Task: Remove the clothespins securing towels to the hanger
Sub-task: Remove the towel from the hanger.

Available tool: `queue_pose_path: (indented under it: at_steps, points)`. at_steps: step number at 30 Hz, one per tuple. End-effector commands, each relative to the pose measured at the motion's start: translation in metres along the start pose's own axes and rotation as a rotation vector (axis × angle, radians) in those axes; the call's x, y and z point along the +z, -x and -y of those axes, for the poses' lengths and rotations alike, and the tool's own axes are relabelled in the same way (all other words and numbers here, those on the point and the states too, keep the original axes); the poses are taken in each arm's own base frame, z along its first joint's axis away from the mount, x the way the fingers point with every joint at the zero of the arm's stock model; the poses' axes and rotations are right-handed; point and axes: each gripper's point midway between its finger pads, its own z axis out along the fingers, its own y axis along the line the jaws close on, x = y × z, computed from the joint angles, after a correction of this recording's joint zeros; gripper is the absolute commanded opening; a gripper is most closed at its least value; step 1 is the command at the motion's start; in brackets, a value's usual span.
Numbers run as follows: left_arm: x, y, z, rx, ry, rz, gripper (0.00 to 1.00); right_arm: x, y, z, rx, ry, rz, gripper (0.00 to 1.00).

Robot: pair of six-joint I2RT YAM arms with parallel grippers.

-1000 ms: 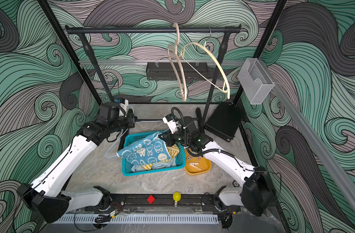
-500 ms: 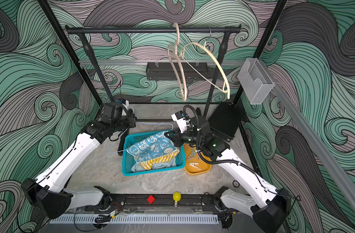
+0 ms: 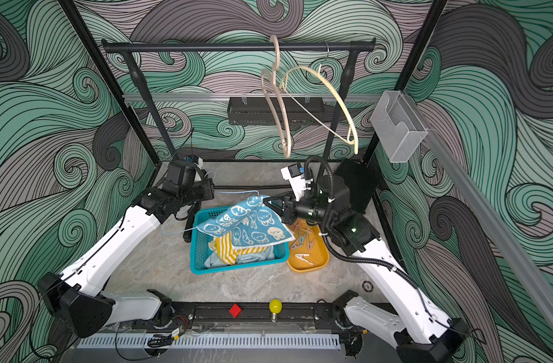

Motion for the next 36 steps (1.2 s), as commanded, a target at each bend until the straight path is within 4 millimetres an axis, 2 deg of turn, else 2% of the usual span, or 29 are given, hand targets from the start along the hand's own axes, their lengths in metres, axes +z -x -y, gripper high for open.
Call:
queue_pose_path:
  at_steps: [1, 6, 15, 20, 24, 29, 36]
  points:
    - [0.007, -0.01, -0.045, 0.022, 0.211, -0.019, 0.0, -0.038, 0.042, -0.042, -0.103, 0.068, 0.138, 0.0]
    - [0.005, -0.009, -0.052, 0.021, 0.247, -0.007, 0.0, -0.048, 0.042, -0.034, -0.115, 0.002, 0.134, 0.0]
    - [-0.002, -0.006, -0.059, 0.013, 0.277, 0.013, 0.0, -0.057, 0.028, -0.014, -0.083, -0.086, 0.109, 0.0]
    - [-0.015, 0.001, -0.051, -0.017, 0.232, 0.048, 0.0, -0.03, 0.009, 0.014, 0.011, -0.072, 0.048, 0.0]
    - [-0.036, 0.015, -0.042, -0.021, 0.165, 0.117, 0.0, 0.0, -0.005, 0.042, 0.067, -0.056, 0.026, 0.0]
    - [-0.057, 0.028, -0.034, -0.012, 0.107, 0.183, 0.0, 0.036, -0.032, 0.061, 0.056, -0.08, -0.057, 0.0]
    - [-0.065, 0.026, -0.026, 0.031, 0.066, 0.167, 0.0, 0.073, -0.069, 0.09, 0.065, -0.106, -0.148, 0.0]
